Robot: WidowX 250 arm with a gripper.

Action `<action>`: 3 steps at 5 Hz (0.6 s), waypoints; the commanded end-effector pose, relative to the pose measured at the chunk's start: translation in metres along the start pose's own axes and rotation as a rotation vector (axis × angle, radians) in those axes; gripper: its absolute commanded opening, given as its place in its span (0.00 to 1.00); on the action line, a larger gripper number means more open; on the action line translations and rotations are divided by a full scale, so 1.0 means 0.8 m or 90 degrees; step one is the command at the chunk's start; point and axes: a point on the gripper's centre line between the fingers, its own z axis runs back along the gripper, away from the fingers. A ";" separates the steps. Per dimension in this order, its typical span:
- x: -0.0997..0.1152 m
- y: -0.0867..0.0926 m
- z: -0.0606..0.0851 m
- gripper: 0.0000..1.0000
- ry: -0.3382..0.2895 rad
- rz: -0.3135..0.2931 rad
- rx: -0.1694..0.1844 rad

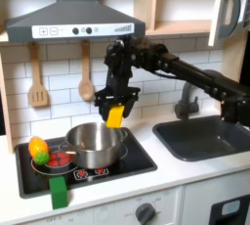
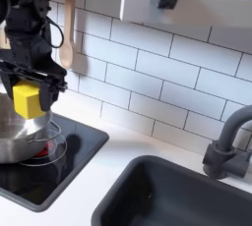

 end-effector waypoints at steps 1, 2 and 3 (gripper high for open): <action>0.003 0.022 -0.019 0.00 0.012 0.007 0.004; 0.009 0.027 -0.024 0.00 0.014 0.004 0.007; 0.010 0.029 -0.030 1.00 0.029 0.005 0.007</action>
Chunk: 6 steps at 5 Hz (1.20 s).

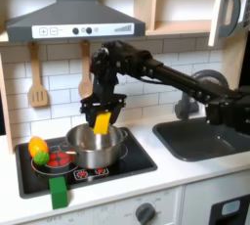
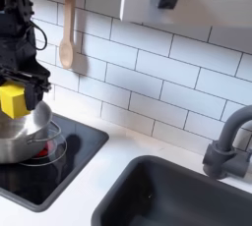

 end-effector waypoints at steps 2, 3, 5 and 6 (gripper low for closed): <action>-0.005 0.005 -0.013 1.00 0.028 -0.007 -0.001; -0.011 0.003 -0.020 1.00 0.041 -0.013 -0.004; -0.019 0.003 -0.035 1.00 0.063 -0.015 -0.012; -0.020 0.002 -0.037 1.00 0.066 -0.020 -0.014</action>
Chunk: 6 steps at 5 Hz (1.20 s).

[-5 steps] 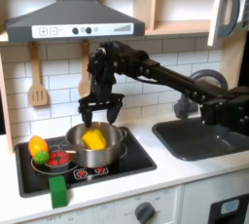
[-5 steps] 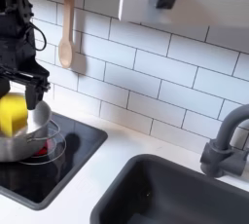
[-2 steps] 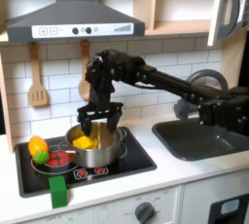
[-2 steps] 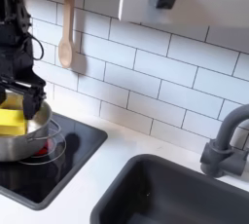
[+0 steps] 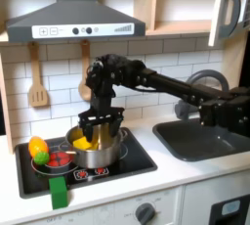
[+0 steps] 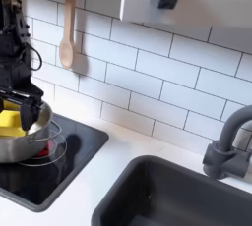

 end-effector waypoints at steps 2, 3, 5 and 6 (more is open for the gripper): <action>-0.001 -0.006 -0.013 1.00 0.018 -0.016 -0.011; -0.002 -0.014 -0.014 1.00 0.021 -0.027 -0.015; -0.004 -0.037 -0.025 1.00 0.038 -0.046 -0.030; -0.006 -0.049 -0.025 1.00 0.040 -0.058 -0.032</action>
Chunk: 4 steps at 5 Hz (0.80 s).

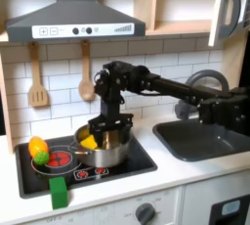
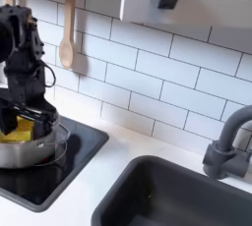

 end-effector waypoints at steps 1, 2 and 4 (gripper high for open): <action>-0.003 -0.024 -0.006 1.00 0.009 -0.019 -0.011; -0.009 -0.041 -0.012 1.00 0.018 -0.030 -0.020; -0.022 -0.069 0.003 1.00 0.009 -0.054 -0.035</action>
